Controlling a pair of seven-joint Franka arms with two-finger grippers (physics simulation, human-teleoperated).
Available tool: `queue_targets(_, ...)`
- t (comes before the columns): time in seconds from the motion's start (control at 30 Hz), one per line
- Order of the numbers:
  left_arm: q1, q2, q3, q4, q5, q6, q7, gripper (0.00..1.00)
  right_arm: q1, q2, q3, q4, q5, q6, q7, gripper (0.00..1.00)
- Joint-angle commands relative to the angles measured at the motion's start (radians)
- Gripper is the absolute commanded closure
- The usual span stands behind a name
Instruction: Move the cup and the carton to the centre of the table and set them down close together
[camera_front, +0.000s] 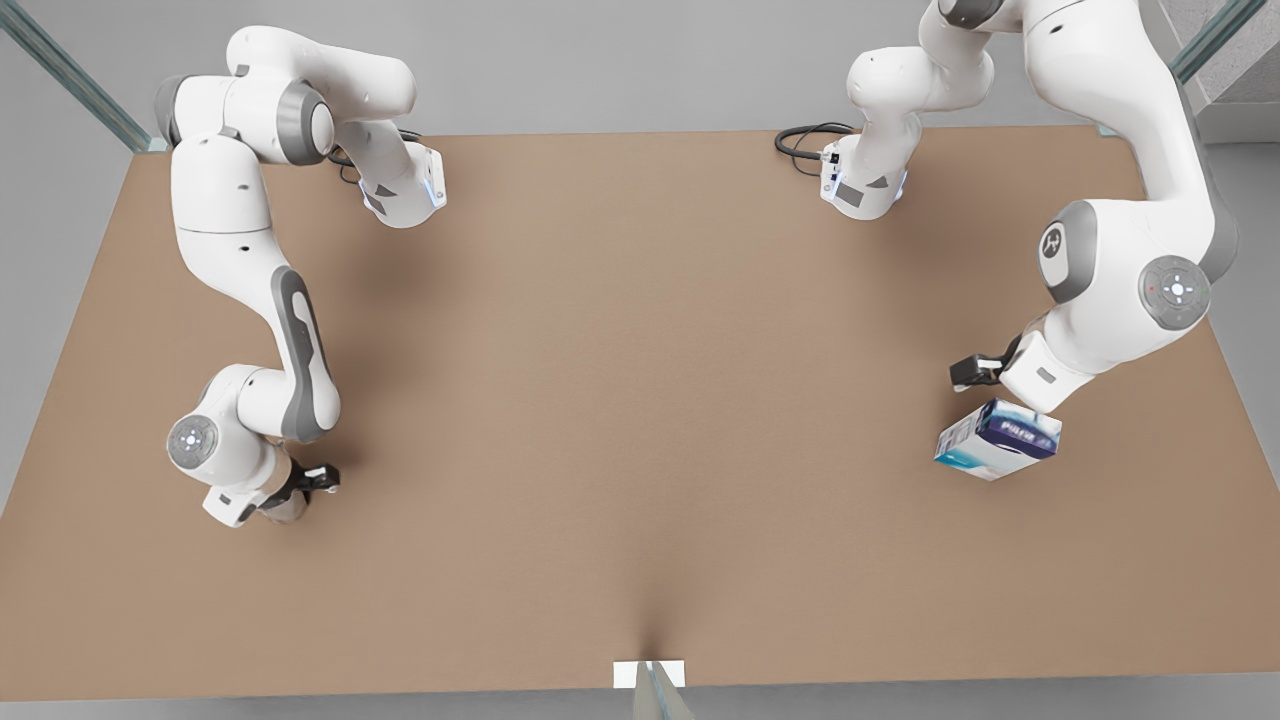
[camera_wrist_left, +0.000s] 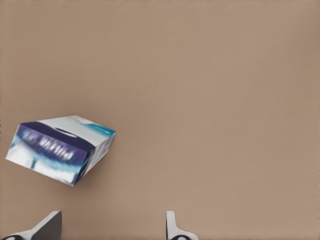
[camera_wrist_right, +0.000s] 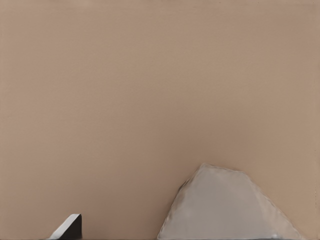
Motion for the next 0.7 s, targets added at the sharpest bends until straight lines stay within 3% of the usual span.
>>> queue_targets(0.0, 0.000, 0.000, 0.001, 0.000, 0.001, 0.000, 0.000, 0.00, 0.000, 0.000, 0.000, 0.000, 0.000, 0.000, -0.001, 0.59)
queue_targets(0.03, -0.002, 0.001, -0.001, 0.000, 0.001, 0.001, 0.000, 0.00, 0.000, 0.000, 0.000, 0.000, -0.001, 0.000, -0.001, 0.61)
queue_targets(0.1, 0.000, 0.001, -0.001, 0.000, 0.001, 0.001, 0.000, 0.00, 0.000, -0.002, 0.000, 0.000, -0.001, 0.000, -0.001, 0.79)
queue_targets(0.57, -0.002, 0.000, 0.001, 0.003, 0.001, 0.001, 0.000, 0.00, -0.002, -0.008, -0.002, 0.025, 0.011, -0.013, 0.010, 0.79)
queue_targets(0.67, -0.002, 0.000, 0.001, 0.003, 0.004, 0.001, 0.000, 0.00, 0.000, -0.066, 0.000, 0.014, 0.008, -0.093, 0.018, 0.79)
